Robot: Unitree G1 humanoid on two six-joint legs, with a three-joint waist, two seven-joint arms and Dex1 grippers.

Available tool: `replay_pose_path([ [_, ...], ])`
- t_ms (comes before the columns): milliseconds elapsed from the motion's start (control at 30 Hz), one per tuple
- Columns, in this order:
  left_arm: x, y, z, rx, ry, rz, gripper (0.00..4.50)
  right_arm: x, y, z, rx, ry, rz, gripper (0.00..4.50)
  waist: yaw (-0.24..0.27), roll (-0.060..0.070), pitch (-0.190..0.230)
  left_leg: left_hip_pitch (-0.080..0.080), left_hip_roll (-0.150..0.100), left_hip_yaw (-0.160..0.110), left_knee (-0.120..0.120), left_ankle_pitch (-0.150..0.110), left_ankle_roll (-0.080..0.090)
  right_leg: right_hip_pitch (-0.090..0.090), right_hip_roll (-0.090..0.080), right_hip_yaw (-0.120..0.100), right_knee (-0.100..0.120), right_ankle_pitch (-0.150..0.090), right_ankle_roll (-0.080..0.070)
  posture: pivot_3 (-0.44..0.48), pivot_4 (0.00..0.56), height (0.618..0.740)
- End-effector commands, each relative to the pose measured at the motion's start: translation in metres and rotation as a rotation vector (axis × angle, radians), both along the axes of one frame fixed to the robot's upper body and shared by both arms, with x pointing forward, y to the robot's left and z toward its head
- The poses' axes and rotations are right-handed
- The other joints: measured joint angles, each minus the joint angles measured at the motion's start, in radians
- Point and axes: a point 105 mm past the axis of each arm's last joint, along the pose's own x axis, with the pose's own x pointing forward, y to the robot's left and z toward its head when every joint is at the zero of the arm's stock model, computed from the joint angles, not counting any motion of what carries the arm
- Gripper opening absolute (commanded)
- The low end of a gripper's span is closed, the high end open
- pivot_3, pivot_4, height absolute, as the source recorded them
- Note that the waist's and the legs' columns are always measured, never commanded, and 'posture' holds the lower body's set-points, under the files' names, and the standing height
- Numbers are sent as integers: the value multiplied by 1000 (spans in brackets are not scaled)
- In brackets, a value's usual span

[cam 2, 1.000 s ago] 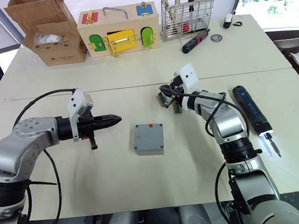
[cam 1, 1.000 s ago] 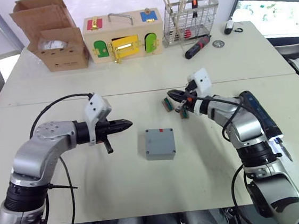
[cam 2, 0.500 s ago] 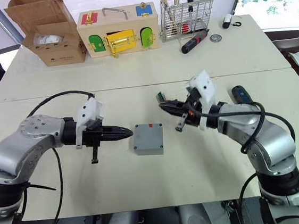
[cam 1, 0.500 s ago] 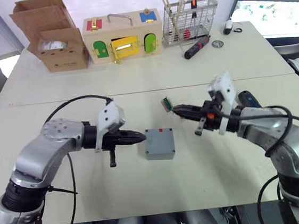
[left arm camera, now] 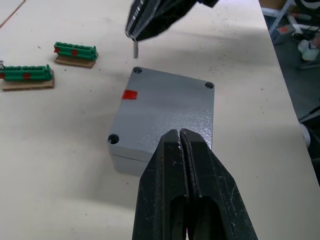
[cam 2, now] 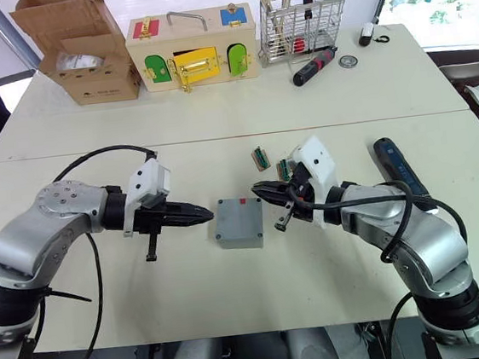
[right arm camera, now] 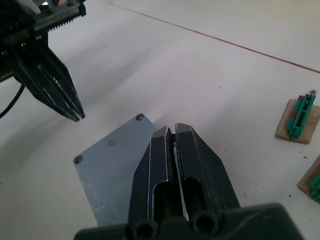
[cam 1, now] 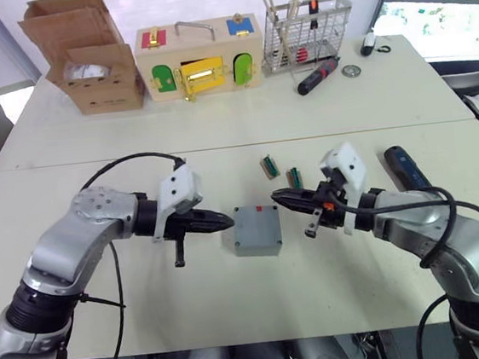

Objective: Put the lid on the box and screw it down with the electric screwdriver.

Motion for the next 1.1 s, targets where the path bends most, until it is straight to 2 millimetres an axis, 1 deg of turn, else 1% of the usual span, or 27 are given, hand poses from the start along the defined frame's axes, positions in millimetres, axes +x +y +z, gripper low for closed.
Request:
replay_pose_path([
  [33,-1,0,6,4,-30,-11,0,-1,1,6,5,-43,10,60,-1,0,0,0,0,0,0,0,0,0,0,0,0,0,0,0,150,740],
  [567,-3,-1,8,5,-32,-8,0,3,-1,-7,-14,-32,-3,60,0,0,0,0,0,0,0,0,0,0,0,0,0,0,0,0,150,740],
  [1100,-3,0,3,4,-29,-6,0,4,-2,-12,-16,-14,-12,60,1,0,0,0,0,0,0,0,0,0,0,0,0,0,0,0,150,740],
])
